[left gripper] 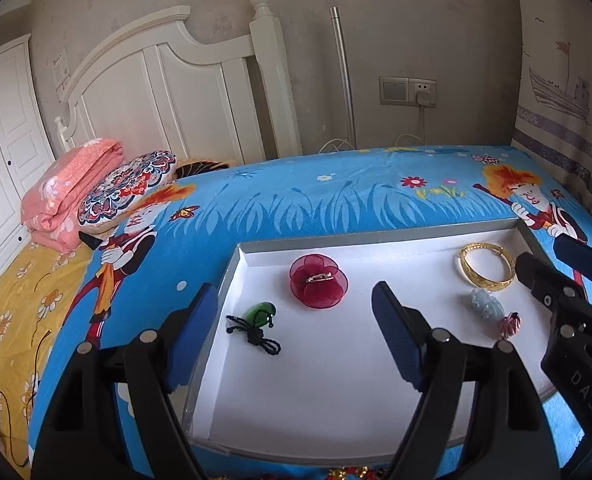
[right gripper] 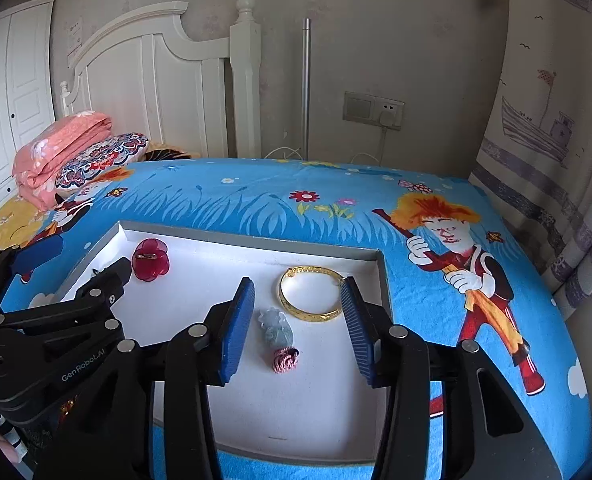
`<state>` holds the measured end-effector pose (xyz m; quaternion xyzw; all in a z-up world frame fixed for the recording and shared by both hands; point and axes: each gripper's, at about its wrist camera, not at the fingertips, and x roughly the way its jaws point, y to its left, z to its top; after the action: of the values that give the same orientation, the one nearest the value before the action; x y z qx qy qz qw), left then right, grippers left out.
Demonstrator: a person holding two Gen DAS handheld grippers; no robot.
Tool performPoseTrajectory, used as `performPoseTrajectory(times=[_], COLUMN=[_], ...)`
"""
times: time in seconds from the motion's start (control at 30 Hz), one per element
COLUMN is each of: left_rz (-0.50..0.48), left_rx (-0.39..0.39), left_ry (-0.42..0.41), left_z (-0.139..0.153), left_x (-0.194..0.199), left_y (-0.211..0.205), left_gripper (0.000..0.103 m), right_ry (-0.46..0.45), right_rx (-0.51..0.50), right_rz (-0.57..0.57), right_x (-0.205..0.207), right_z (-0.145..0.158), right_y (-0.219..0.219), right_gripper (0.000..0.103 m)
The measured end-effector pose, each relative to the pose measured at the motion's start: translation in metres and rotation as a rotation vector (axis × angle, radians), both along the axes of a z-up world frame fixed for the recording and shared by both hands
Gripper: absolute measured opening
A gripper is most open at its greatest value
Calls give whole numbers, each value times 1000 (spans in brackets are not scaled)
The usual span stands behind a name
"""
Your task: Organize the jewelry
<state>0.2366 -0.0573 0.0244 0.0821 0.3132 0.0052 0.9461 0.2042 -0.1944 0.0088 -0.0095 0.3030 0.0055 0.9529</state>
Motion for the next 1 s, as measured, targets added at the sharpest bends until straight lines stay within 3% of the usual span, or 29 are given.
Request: performPoseTrajectory(times=[0.4, 0.57, 0.8, 1.0], left_rz=[18, -4, -29, 7], left_rx=[-27, -24, -32, -41], left_ry=[-63, -89, -105, -111], left_z=[-3, -9, -29, -47], left_x=[-71, -102, -143, -167], left_y=[23, 28, 46, 66], left_gripper=[91, 91, 92, 92], right_ry=[-48, -64, -70, -51], right_rx=[-41, -48, -35, -26], right_rz=[81, 99, 99, 84], right_x=[-76, -103, -129, -133], right_z=[-15, -24, -38, -48], right_y=[24, 35, 41, 39], right_gripper=[55, 55, 55, 55])
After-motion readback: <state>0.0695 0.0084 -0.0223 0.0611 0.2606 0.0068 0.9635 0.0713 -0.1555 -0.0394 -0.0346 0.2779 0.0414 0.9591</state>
